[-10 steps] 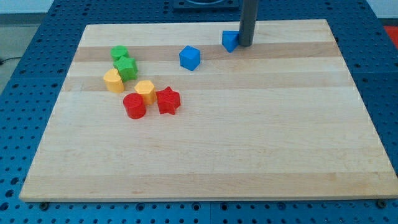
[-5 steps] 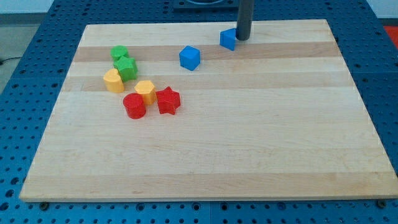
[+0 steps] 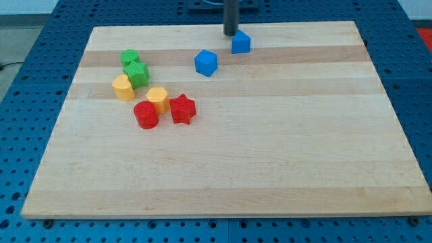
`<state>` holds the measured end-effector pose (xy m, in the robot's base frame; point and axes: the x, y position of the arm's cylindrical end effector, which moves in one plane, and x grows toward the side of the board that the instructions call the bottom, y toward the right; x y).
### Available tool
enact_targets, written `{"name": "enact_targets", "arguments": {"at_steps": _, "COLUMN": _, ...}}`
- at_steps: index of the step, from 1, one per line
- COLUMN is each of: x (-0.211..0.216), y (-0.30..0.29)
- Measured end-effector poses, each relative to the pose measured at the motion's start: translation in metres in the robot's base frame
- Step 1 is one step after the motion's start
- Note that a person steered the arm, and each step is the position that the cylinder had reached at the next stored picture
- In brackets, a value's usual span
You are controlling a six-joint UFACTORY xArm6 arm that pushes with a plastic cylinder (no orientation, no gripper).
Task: Move the blue cube to the top right of the red star
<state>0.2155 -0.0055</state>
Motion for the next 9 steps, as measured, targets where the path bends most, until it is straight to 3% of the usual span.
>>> {"name": "enact_targets", "arguments": {"at_steps": 1, "x": 0.007, "y": -0.037}}
{"name": "enact_targets", "arguments": {"at_steps": 3, "x": 0.068, "y": -0.069}}
{"name": "enact_targets", "arguments": {"at_steps": 6, "x": 0.110, "y": -0.067}}
{"name": "enact_targets", "arguments": {"at_steps": 9, "x": 0.120, "y": -0.067}}
